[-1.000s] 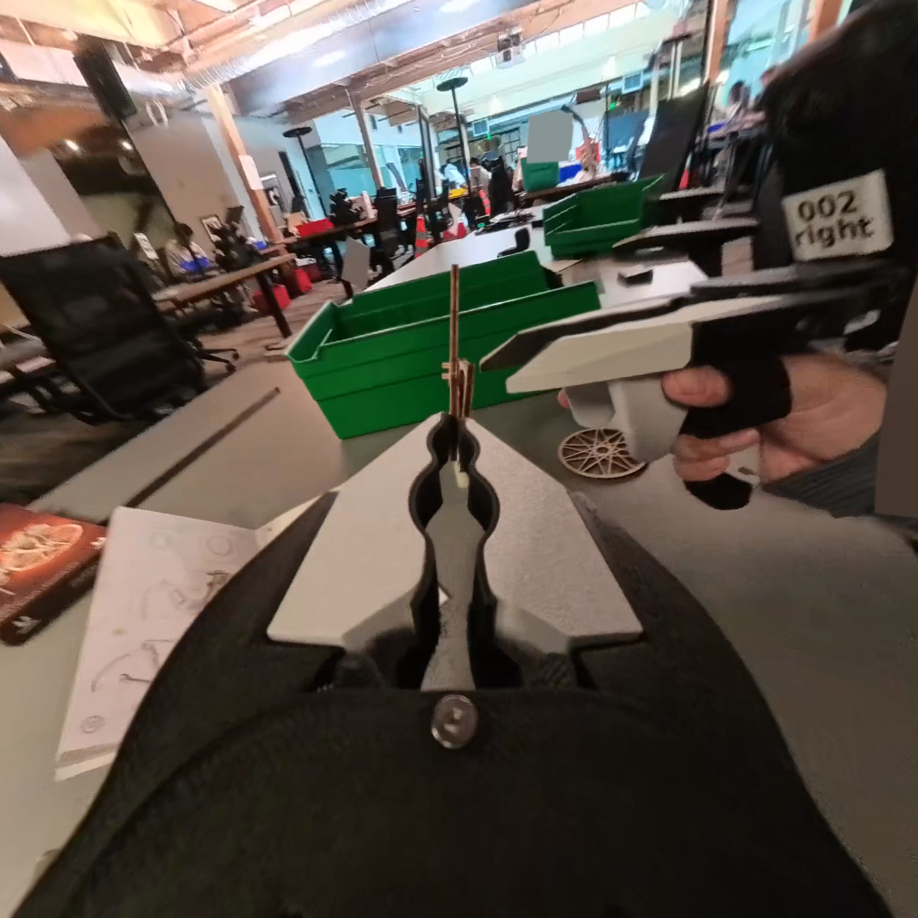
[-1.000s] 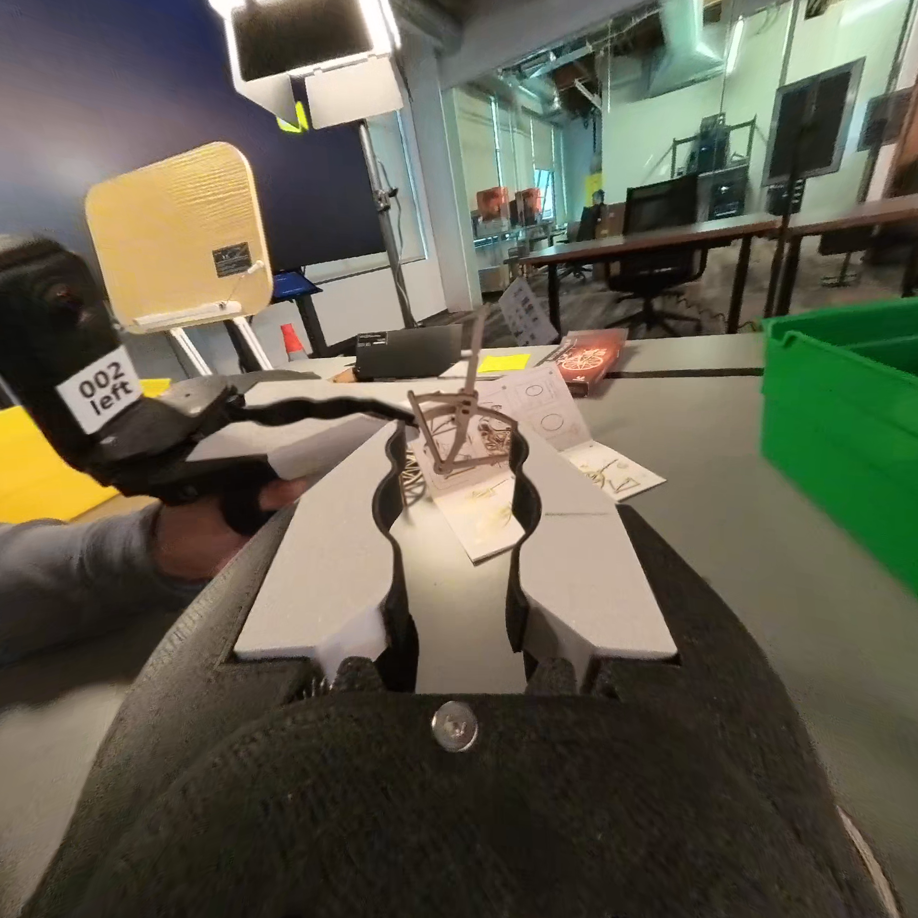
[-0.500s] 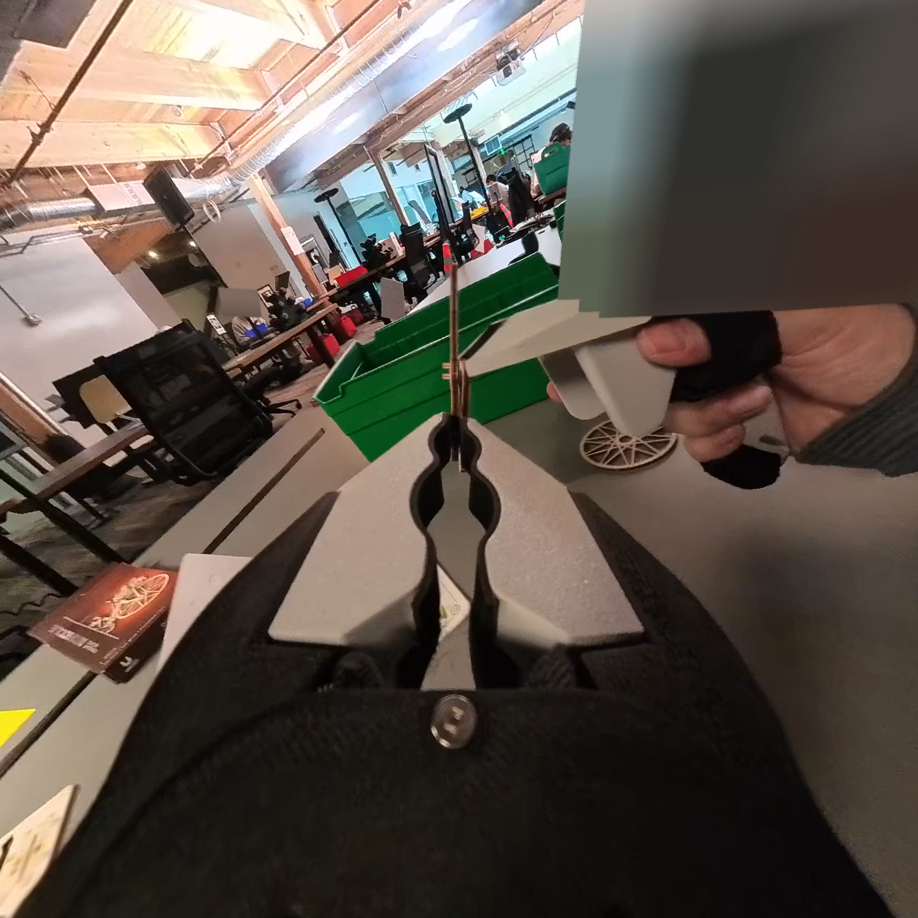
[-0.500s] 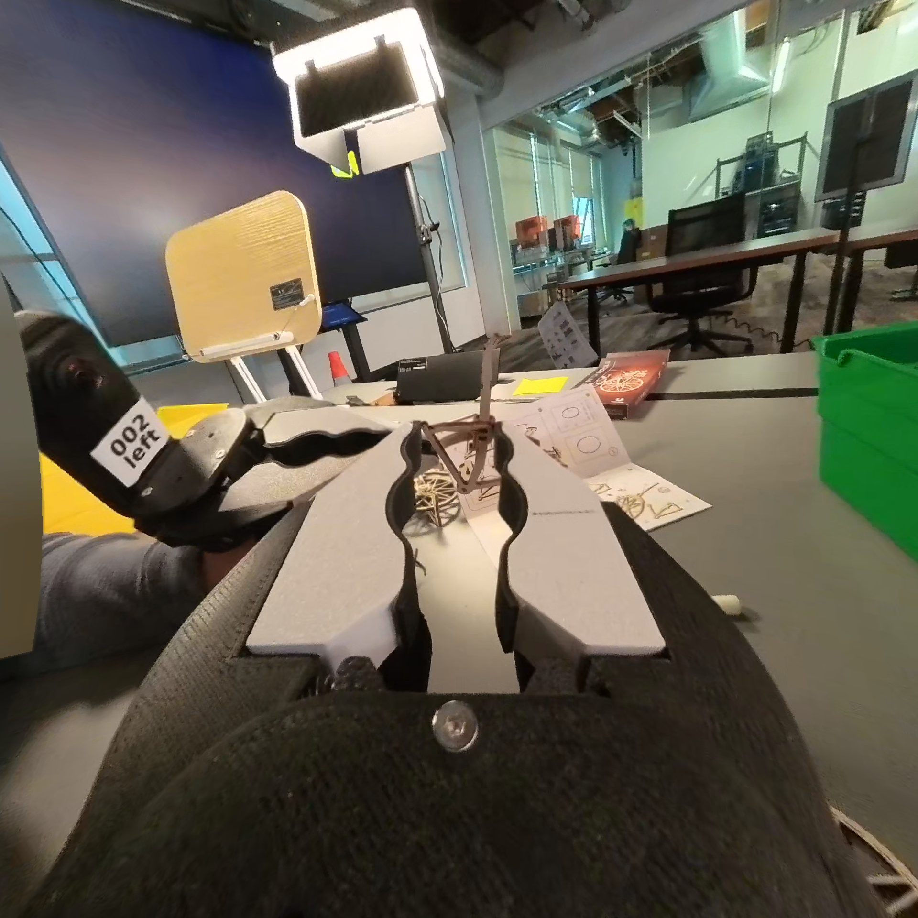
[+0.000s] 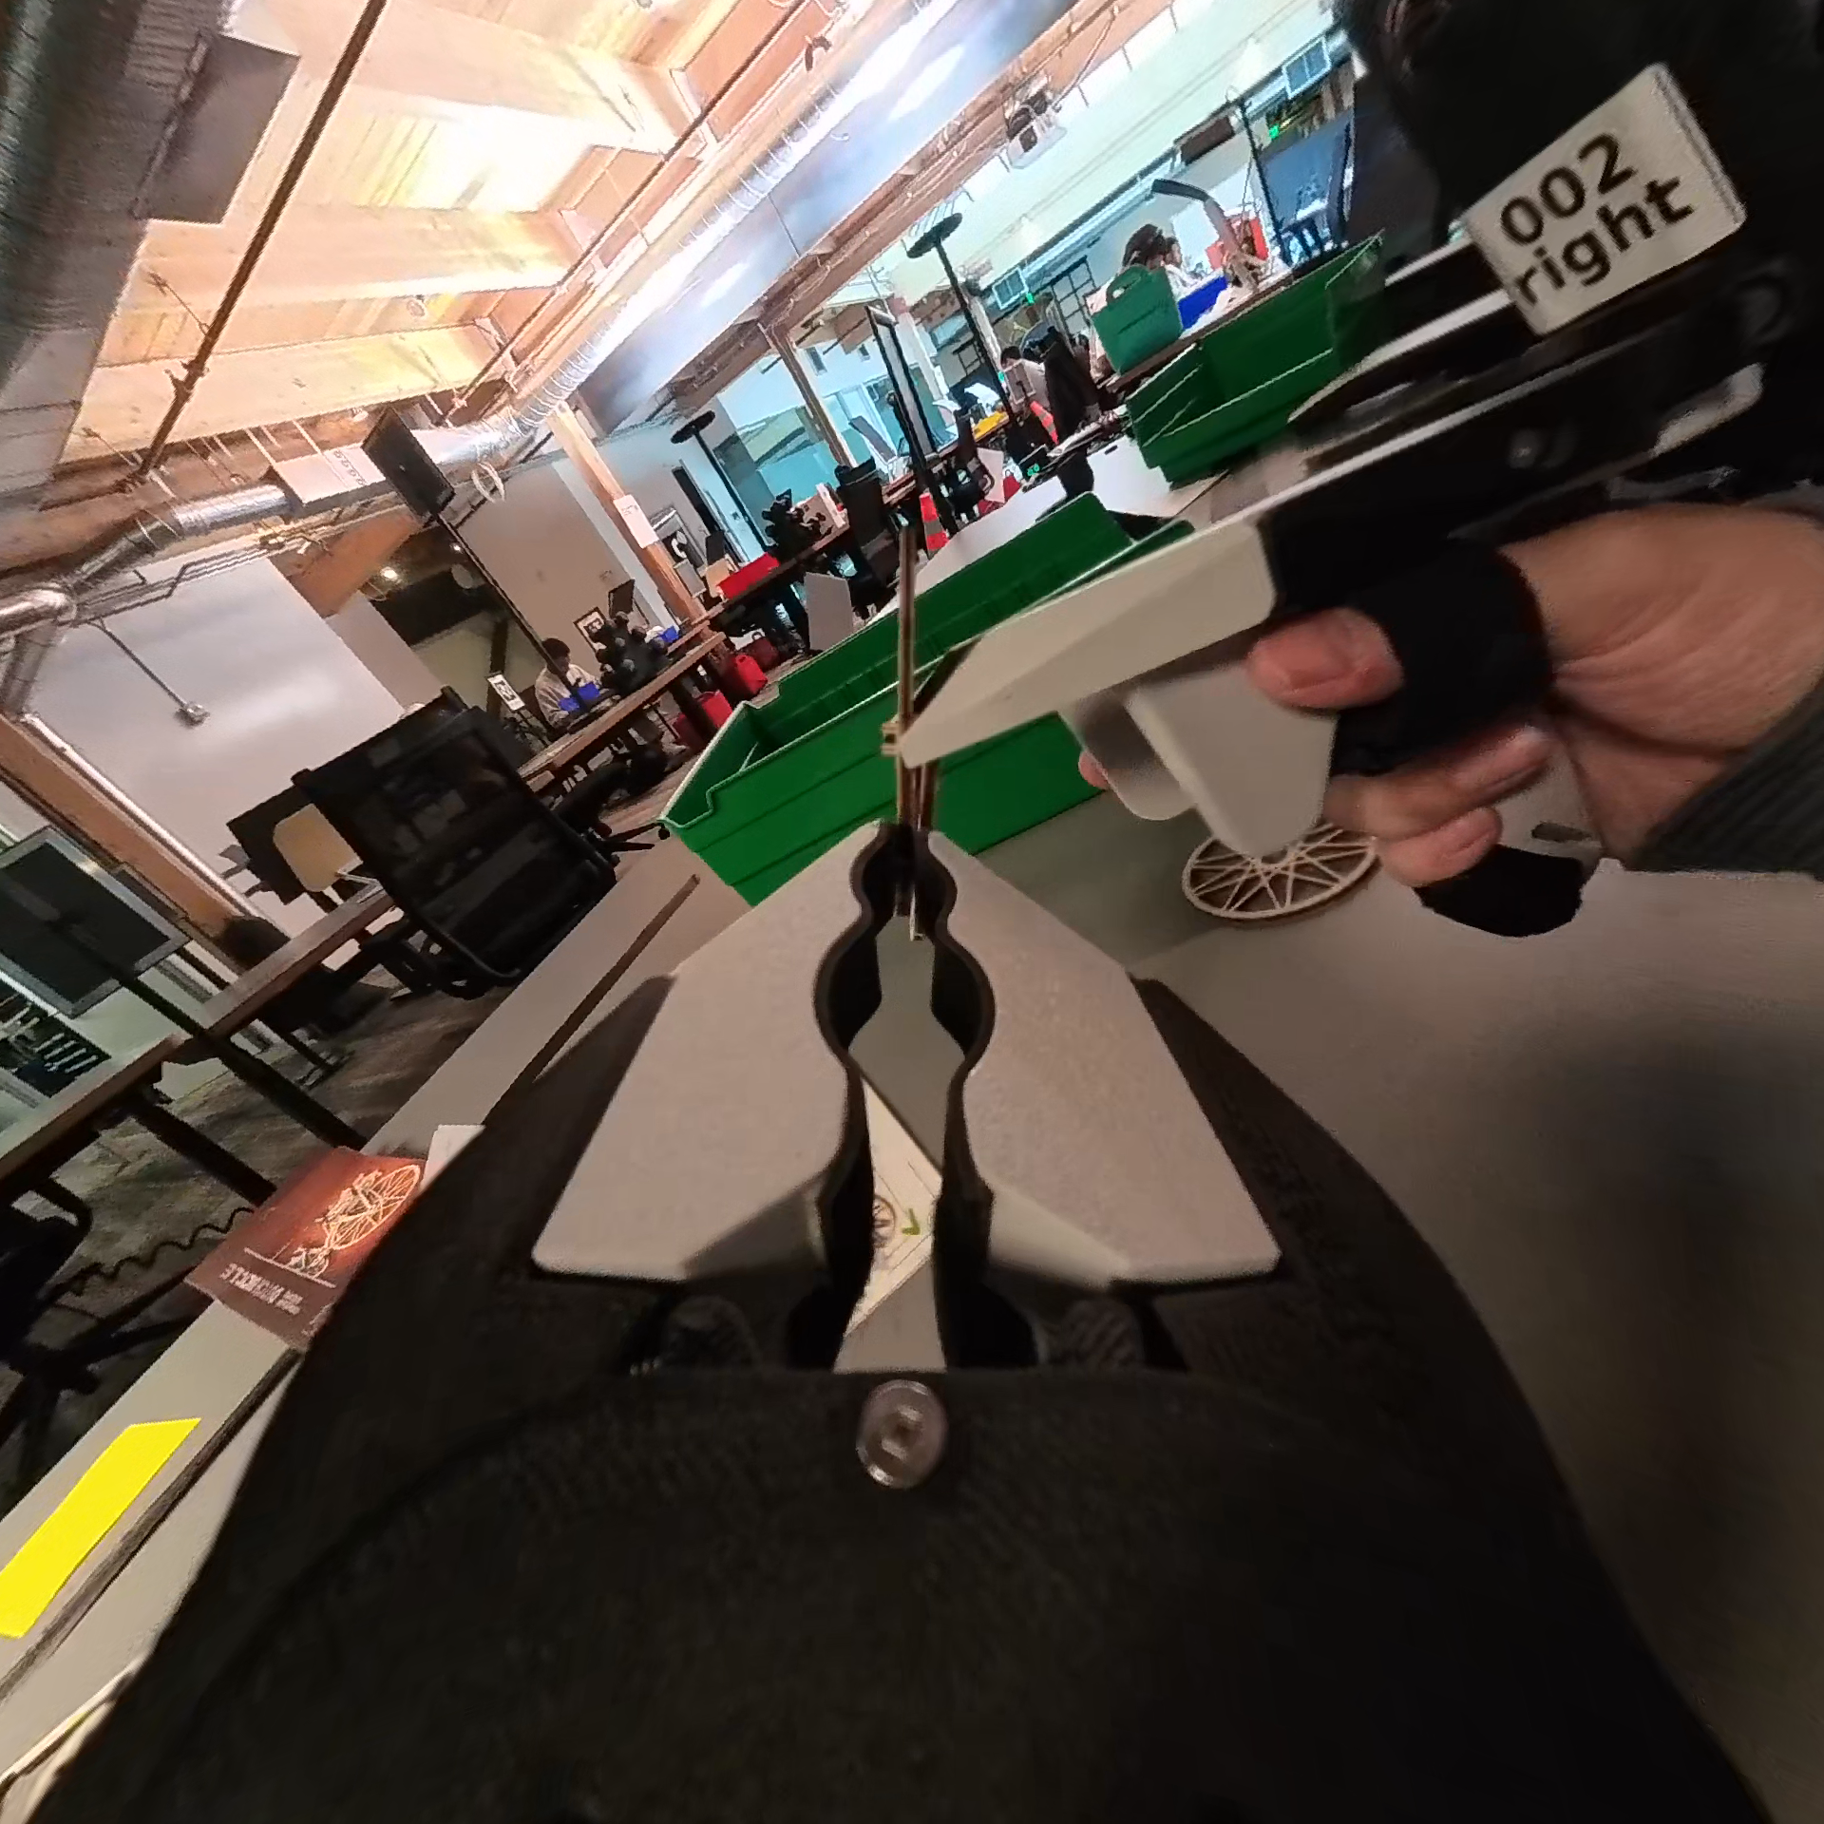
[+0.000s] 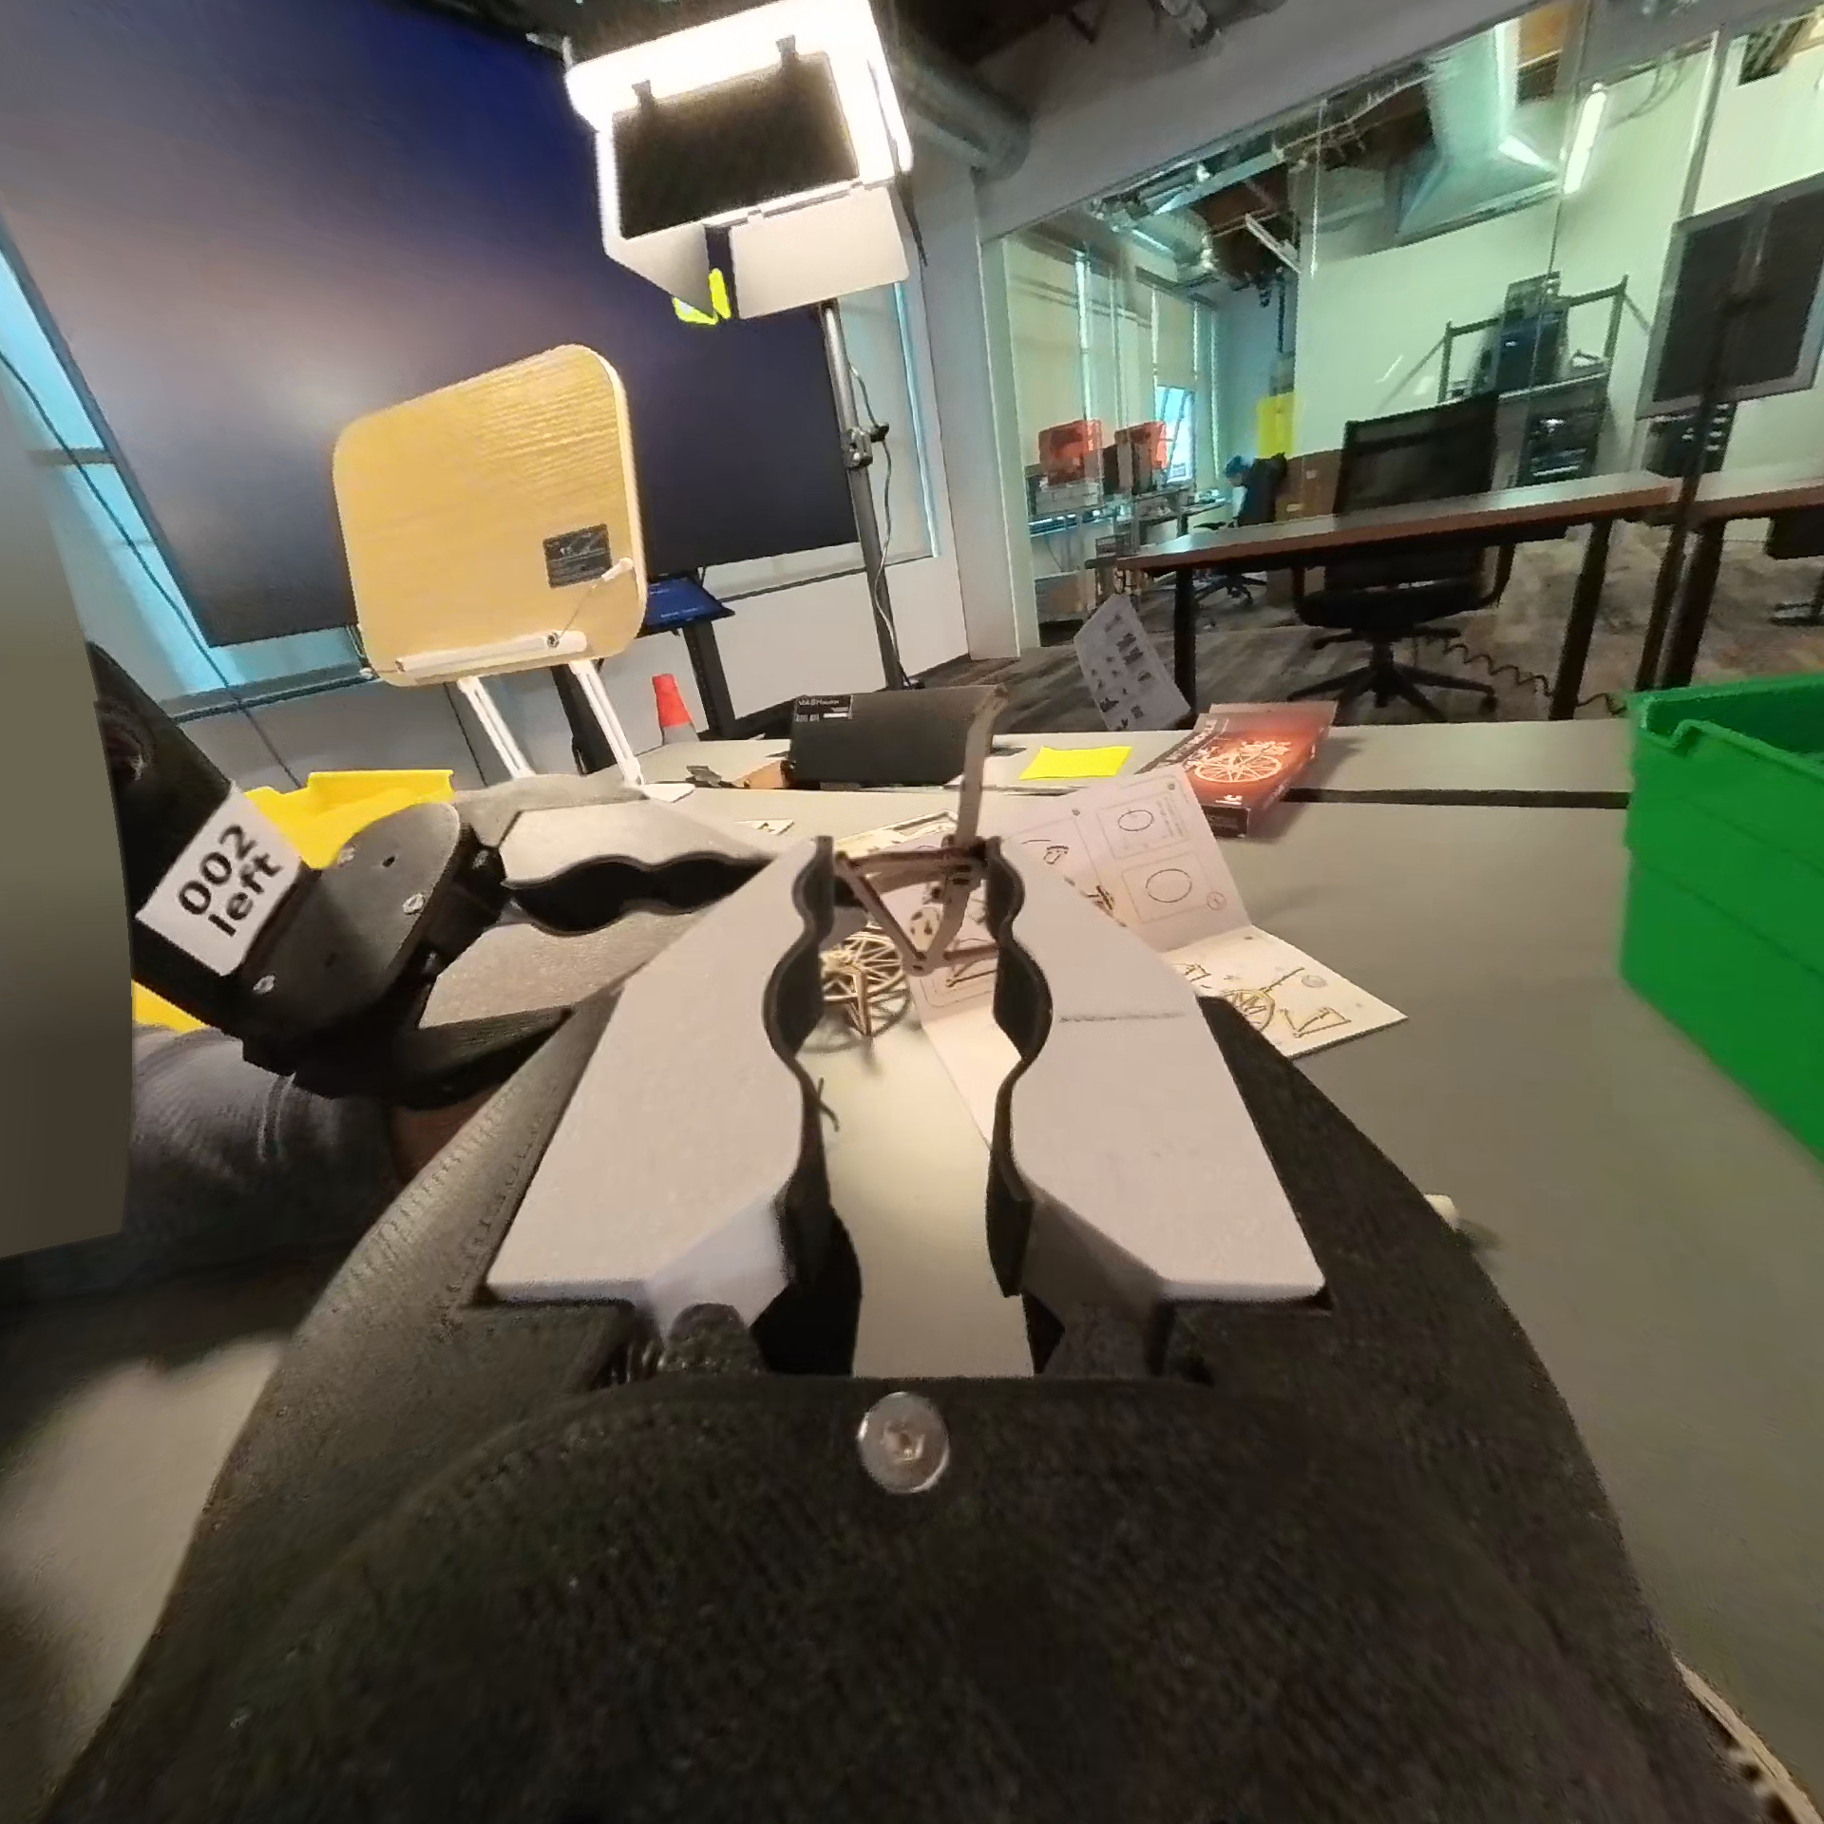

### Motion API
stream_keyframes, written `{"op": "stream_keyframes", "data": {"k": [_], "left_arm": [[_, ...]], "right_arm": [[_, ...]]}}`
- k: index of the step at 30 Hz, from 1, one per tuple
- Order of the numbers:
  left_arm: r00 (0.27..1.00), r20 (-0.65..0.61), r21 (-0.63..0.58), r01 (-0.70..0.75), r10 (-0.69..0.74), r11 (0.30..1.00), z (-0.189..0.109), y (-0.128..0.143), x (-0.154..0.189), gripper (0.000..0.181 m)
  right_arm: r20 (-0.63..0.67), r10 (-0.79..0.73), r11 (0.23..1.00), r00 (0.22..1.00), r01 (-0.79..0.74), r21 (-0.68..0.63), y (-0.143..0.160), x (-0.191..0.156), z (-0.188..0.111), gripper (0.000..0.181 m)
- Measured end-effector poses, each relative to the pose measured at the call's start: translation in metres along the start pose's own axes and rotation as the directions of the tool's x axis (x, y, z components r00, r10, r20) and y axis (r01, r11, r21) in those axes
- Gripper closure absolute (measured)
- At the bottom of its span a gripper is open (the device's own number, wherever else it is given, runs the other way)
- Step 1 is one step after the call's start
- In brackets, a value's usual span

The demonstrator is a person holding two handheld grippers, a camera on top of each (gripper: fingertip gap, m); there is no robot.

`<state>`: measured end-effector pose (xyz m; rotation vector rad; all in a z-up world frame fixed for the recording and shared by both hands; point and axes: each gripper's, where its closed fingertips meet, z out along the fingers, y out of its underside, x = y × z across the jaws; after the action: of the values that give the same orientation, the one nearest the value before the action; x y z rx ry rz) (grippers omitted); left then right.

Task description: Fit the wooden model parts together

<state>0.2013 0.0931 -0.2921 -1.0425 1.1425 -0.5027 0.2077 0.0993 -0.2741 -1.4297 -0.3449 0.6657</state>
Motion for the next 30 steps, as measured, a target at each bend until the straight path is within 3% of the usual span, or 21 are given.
{"op": "stream_keyframes", "data": {"k": [7,10,11,13,15,18,20,22,25,30], "left_arm": [[0.999,-0.002,0.000,0.043,-0.043,0.999,0.000,0.005,0.000,0.180],[0.976,-0.080,0.006,0.203,-0.202,0.979,0.001,0.009,0.002,0.173],[0.961,-0.106,0.021,0.260,-0.257,0.965,-0.001,0.007,-0.002,0.155],[0.927,-0.127,0.042,0.359,-0.352,0.932,-0.004,0.005,-0.013,0.151],[0.899,-0.155,-0.003,0.414,-0.409,0.910,0.000,0.012,-0.013,0.150],[0.874,-0.202,-0.097,0.431,-0.442,0.897,0.008,0.026,0.002,0.145],[0.882,-0.190,-0.116,0.416,-0.432,0.902,0.011,0.030,0.005,0.151],[0.889,-0.177,-0.109,0.409,-0.423,0.906,0.012,0.029,0.005,0.165],[0.885,-0.189,-0.137,0.406,-0.426,0.904,0.013,0.033,0.009,0.176],[0.879,-0.168,-0.180,0.417,-0.446,0.891,0.016,0.040,0.009,0.175]], "right_arm": [[-0.010,-0.041,0.998,0.999,0.040,-0.039,0.006,0.003,0.003,0.154],[-0.077,-0.204,0.976,0.976,0.196,-0.098,0.017,0.016,0.001,0.154],[-0.112,-0.313,0.944,0.943,0.297,-0.144,0.023,0.023,-0.001,0.154],[-0.137,-0.517,0.846,0.845,0.480,-0.233,0.033,0.029,-0.002,0.155],[-0.123,-0.717,0.684,0.687,0.657,-0.317,0.042,0.029,0.001,0.154],[-0.084,-0.856,0.502,0.511,0.780,-0.374,0.050,0.024,0.008,0.154],[-0.056,-0.896,0.424,0.441,0.812,-0.400,0.057,0.024,0.010,0.154],[-0.043,-0.917,0.377,0.396,0.828,-0.416,0.060,0.023,0.010,0.154],[-0.033,-0.921,0.364,0.389,0.826,-0.431,0.064,0.025,0.011,0.154],[-0.008,-0.917,0.361,0.400,0.819,-0.446,0.070,0.028,0.011,0.154]]}}
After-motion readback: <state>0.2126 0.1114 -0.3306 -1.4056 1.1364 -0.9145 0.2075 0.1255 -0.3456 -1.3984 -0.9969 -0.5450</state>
